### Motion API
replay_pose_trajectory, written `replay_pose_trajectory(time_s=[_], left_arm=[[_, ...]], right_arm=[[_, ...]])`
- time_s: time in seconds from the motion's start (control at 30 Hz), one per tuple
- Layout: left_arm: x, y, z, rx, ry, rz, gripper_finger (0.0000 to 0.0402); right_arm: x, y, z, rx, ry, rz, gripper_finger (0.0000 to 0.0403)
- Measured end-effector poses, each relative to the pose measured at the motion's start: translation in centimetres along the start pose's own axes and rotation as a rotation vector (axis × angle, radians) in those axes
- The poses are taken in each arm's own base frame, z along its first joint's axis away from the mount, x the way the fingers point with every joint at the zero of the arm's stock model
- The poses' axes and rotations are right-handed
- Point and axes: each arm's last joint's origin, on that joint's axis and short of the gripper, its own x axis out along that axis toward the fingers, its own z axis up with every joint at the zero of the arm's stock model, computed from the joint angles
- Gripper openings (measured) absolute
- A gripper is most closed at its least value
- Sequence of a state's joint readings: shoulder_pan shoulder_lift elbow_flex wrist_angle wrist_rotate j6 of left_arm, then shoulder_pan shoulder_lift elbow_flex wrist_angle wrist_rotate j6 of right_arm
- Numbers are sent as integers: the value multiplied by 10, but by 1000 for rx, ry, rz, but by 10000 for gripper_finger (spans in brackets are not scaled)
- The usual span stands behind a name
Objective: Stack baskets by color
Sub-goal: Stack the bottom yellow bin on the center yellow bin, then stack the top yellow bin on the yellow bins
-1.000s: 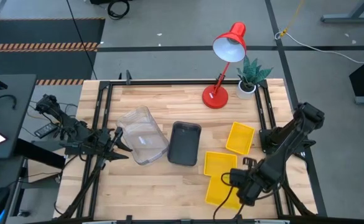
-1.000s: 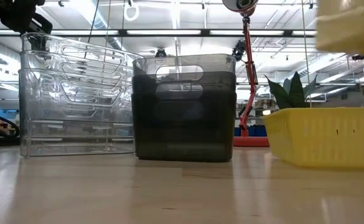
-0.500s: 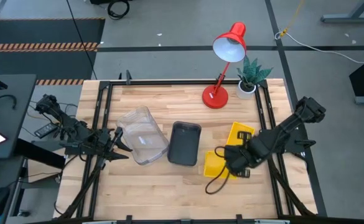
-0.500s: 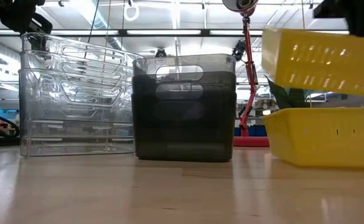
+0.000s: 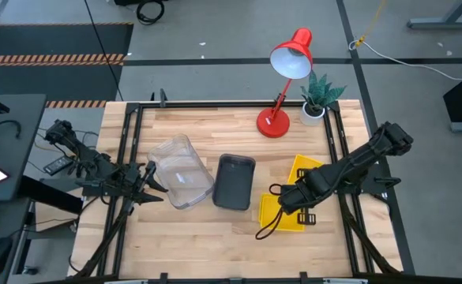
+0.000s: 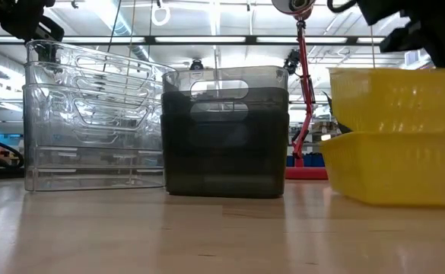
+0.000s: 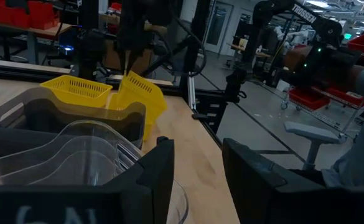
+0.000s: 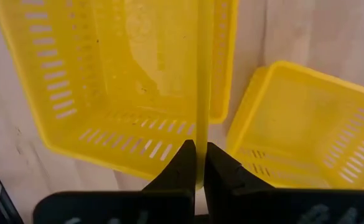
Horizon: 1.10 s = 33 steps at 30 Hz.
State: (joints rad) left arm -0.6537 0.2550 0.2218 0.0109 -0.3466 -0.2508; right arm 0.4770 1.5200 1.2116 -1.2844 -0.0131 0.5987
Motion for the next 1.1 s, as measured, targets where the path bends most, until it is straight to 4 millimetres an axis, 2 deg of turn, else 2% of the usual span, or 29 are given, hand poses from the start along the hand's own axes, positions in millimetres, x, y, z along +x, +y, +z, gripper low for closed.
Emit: replay_pose_trajectory(time_s=[0.23,0.33,0.57,0.8,0.93,1.1], left_arm=[[0,0,0,0,0,0,142],[0,0,0,0,0,0,142],[0,0,0,0,0,0,142],[0,0,0,0,0,0,142],[0,0,0,0,0,0,142],[0,0,0,0,0,0,142]], right_arm=[[22,-1,-2,36,16,11,31],[25,-1,-2,54,13,13,47],[24,-2,1,91,26,74,116],[5,-6,2,120,-2,88,181],[-1,-16,-2,126,-40,-30,194],[3,-34,2,194,-40,-116,189]])
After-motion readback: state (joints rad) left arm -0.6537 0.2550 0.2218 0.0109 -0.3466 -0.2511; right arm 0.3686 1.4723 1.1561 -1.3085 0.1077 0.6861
